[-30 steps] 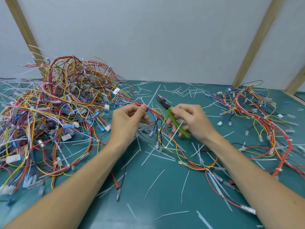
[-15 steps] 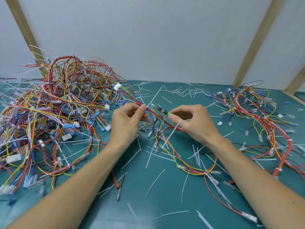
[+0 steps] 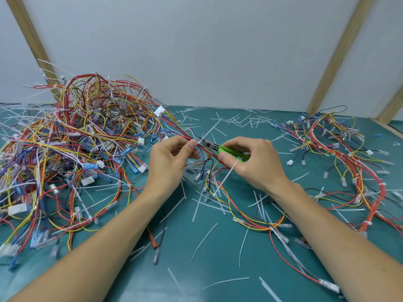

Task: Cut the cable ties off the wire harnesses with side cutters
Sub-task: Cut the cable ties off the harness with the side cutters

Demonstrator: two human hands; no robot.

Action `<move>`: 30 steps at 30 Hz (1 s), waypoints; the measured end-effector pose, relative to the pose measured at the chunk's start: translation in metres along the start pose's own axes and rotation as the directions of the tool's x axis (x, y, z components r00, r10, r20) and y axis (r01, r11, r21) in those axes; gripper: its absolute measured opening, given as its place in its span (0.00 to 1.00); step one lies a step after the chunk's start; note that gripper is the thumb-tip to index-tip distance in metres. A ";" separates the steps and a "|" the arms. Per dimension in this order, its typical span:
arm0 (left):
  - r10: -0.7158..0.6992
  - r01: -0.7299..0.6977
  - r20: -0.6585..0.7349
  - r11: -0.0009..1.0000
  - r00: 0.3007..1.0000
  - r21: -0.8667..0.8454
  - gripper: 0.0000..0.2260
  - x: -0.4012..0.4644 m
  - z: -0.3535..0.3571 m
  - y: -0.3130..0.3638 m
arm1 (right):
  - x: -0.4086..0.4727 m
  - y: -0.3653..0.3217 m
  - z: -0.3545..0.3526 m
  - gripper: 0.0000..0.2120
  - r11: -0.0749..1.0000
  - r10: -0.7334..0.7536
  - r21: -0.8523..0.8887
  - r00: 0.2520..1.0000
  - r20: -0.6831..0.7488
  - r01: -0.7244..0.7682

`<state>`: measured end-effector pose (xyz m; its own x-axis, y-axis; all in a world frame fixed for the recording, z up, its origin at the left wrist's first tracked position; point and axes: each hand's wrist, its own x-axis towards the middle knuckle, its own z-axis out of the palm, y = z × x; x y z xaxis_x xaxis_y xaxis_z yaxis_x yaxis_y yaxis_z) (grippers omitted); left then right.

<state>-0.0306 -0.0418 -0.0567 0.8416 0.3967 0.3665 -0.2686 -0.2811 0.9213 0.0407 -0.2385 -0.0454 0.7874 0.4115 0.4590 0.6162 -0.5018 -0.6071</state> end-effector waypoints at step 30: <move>-0.034 0.034 -0.021 0.999 0.999 -0.002 0.05 -0.001 -0.001 0.003 | 0.001 0.003 0.008 0.08 0.986 -0.012 0.165 0.999 0.048 0.004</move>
<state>-0.0325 -0.0423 -0.0537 0.8402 0.4247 0.3372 -0.2405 -0.2655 0.9336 0.0429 -0.2334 -0.0516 0.7783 0.4535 0.4342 0.6072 -0.3677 -0.7044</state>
